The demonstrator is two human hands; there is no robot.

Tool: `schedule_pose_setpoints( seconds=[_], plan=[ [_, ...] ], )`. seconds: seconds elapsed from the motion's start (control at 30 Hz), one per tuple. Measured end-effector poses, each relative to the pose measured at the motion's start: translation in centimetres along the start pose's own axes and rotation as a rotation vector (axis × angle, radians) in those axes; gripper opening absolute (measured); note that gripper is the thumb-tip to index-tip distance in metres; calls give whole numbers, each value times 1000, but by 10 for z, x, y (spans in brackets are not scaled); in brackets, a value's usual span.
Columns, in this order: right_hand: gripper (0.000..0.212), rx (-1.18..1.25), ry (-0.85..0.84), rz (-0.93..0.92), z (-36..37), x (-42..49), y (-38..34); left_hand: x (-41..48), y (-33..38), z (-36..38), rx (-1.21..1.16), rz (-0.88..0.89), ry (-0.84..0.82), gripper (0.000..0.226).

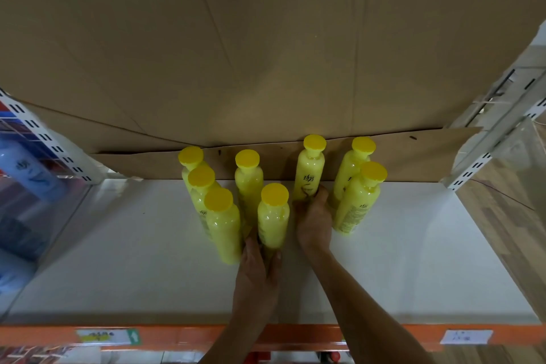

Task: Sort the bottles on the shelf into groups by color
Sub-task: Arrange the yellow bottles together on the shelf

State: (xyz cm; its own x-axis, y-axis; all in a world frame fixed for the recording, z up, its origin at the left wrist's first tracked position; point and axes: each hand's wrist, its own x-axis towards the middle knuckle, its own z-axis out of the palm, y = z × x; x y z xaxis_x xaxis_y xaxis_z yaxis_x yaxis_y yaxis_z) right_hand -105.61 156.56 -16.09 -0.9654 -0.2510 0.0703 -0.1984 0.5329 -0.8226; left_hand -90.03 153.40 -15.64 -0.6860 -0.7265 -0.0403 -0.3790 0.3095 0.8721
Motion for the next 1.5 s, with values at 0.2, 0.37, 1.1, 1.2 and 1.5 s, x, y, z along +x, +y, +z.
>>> schedule_pose_setpoints(
  seconds=[0.2,0.37,1.1,1.2,1.5],
  plan=[
    [46,-30,26,-6,1,-3,-2,0,1,1,6,45,10,54],
    [63,44,-67,-40,-18,-32,5,7,3,4,-15,59,4,48],
    [45,74,-172,-90,-56,-63,31,37,8,32,17,218,-179,56],
    [40,18,-135,-172,-54,-60,30,36,10,36,35,226,-109,47],
    [40,59,-117,-52,-54,-59,18,39,8,41,-21,224,-162,40]
  ],
)
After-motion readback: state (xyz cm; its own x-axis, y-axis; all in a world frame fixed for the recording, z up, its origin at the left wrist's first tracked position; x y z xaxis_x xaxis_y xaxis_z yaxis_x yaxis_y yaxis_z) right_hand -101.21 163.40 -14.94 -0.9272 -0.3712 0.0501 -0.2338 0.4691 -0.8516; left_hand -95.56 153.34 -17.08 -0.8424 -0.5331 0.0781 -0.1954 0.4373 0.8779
